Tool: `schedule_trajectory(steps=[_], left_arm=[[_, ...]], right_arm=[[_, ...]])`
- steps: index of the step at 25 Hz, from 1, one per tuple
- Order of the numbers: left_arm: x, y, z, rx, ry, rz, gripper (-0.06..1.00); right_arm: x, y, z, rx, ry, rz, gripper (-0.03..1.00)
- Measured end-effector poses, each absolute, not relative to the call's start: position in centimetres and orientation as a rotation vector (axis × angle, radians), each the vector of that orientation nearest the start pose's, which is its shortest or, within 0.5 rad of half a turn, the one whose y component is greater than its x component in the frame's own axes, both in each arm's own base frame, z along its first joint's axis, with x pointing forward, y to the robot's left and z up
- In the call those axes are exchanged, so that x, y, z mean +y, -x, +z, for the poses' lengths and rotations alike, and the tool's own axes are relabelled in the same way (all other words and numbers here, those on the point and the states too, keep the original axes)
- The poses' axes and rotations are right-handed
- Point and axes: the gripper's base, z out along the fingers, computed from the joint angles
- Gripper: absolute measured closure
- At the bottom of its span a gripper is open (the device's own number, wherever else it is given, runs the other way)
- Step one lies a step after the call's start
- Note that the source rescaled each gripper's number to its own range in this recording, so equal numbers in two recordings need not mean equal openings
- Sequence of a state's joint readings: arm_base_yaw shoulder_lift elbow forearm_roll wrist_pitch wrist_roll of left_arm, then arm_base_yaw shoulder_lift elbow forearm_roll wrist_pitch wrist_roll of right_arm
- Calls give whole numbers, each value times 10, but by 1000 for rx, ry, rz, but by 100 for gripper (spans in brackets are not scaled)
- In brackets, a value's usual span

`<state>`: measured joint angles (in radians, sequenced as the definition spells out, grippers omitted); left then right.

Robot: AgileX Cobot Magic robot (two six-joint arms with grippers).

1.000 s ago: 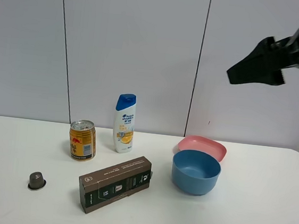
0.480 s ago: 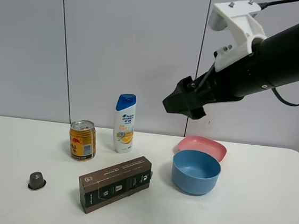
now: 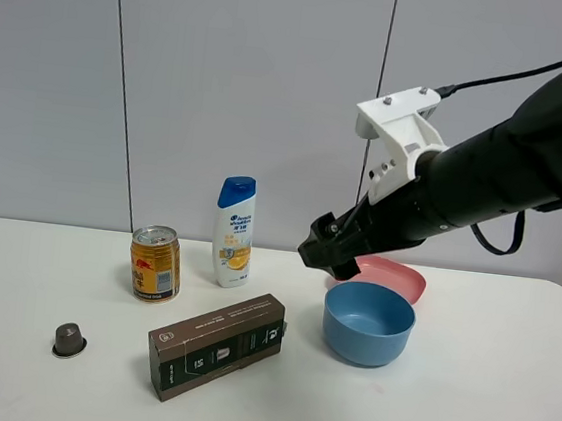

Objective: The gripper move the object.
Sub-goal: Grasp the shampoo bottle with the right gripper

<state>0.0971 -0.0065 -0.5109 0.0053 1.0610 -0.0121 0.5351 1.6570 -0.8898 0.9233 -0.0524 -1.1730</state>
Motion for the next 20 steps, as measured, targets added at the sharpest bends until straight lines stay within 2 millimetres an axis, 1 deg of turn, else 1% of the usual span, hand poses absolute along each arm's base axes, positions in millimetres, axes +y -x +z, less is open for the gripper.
schedule_trajectory(steps=[3, 5, 8, 12, 16, 20], left_arm=[[0, 7, 280, 2025, 111, 60, -6], [0, 7, 280, 2025, 111, 60, -6], [0, 7, 280, 2025, 111, 60, -6], [0, 7, 280, 2025, 111, 60, -6], [0, 7, 280, 2025, 111, 60, -6], [0, 7, 280, 2025, 111, 60, -6]], right_arm=[[174, -303, 191, 2087, 847, 87, -3], [177, -308, 186, 2094, 852, 80, -3], [183, -318, 185, 2092, 829, 88, -3], [191, -333, 190, 2099, 722, 141, -3], [197, -335, 190, 2116, 653, 186, -3], [197, -336, 191, 2096, 642, 165, -3]])
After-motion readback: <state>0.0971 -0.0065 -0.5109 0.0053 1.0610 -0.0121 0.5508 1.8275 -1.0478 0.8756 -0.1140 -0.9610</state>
